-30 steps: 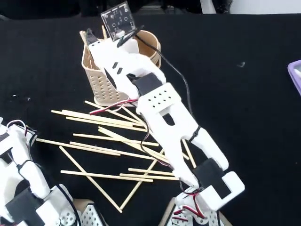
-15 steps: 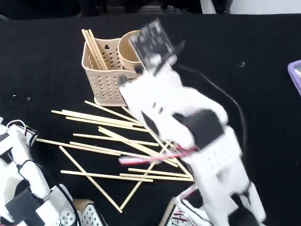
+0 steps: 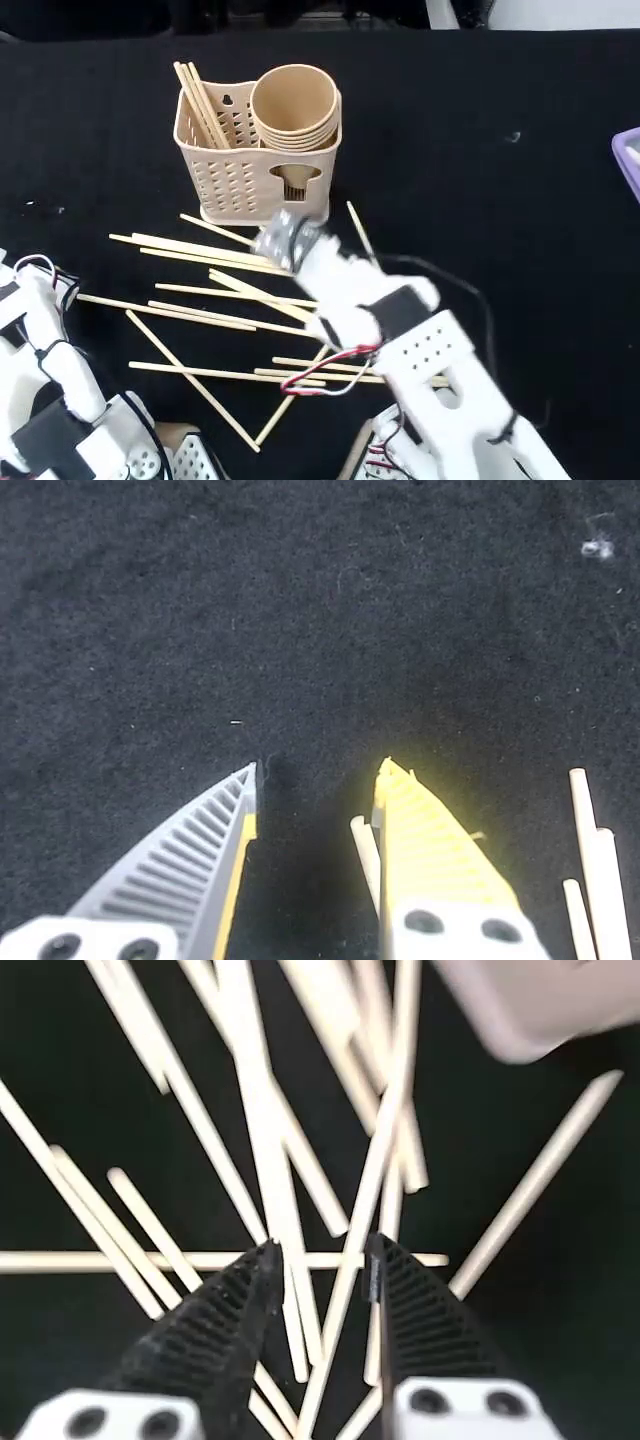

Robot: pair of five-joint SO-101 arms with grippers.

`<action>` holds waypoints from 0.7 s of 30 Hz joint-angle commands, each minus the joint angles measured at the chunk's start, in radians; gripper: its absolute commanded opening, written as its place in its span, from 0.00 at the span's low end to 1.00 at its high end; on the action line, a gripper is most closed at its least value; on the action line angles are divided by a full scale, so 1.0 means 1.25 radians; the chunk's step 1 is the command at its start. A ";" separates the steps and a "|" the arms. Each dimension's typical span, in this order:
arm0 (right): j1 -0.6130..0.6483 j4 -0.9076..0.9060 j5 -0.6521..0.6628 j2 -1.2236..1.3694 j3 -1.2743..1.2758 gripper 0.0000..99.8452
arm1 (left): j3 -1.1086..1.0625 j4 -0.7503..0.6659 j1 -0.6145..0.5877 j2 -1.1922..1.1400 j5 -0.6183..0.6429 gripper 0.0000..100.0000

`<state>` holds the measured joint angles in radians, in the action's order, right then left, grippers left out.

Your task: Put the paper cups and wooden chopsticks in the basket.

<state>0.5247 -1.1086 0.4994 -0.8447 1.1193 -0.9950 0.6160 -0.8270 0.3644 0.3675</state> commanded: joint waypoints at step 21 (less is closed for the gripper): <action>-0.016 0.212 0.113 -0.031 0.236 0.09 | 0.019 -0.007 0.009 0.012 0.006 0.19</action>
<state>0.5140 -0.8539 0.6360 -0.8815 1.4154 -0.9950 0.6160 -0.8270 0.3644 0.3675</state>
